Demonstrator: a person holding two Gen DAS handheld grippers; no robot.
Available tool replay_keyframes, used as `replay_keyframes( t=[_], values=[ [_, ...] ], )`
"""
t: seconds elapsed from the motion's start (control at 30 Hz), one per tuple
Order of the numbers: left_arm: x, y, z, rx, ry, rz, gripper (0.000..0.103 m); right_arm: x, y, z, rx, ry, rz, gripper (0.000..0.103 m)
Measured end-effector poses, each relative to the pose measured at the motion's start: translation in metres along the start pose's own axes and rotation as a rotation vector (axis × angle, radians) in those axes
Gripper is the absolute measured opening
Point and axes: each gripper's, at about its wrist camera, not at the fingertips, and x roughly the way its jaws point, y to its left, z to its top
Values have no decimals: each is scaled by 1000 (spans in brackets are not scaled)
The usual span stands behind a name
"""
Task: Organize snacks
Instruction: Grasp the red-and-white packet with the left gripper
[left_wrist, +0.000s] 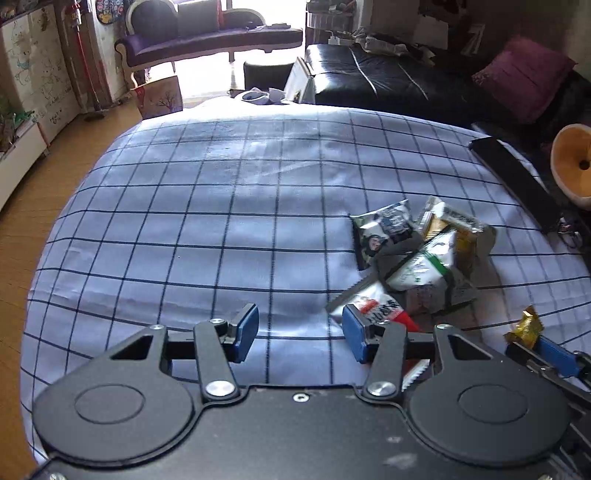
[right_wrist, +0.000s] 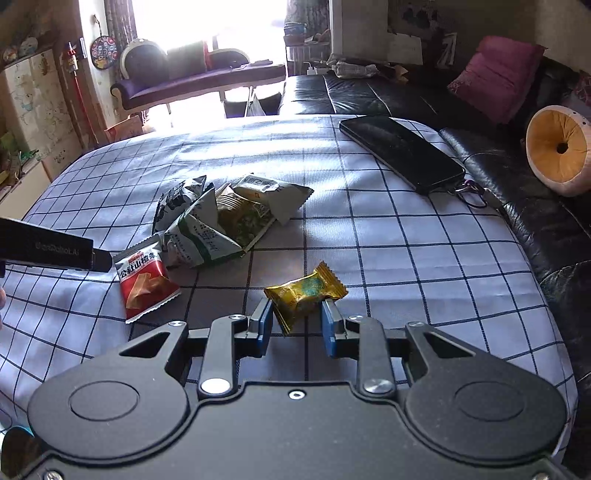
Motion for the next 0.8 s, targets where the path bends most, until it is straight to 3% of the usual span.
replay_keyframes(
  t=[0.17, 0.4, 0.57, 0.8],
  values=[
    [0, -24, 6, -6, 66, -97, 52, -4, -9, -1, 24, -1, 3, 37],
    [21, -59, 7, -4, 86, -38, 53, -8, -16, -4, 28, -2, 8, 37],
    [28, -65, 1, 69, 68, 24, 55, -8, -20, -6, 22, 3, 10, 37],
    [21, -46, -12, 133, 71, 2, 58, -8, -25, -10, 23, 28, 30, 40]
  ],
)
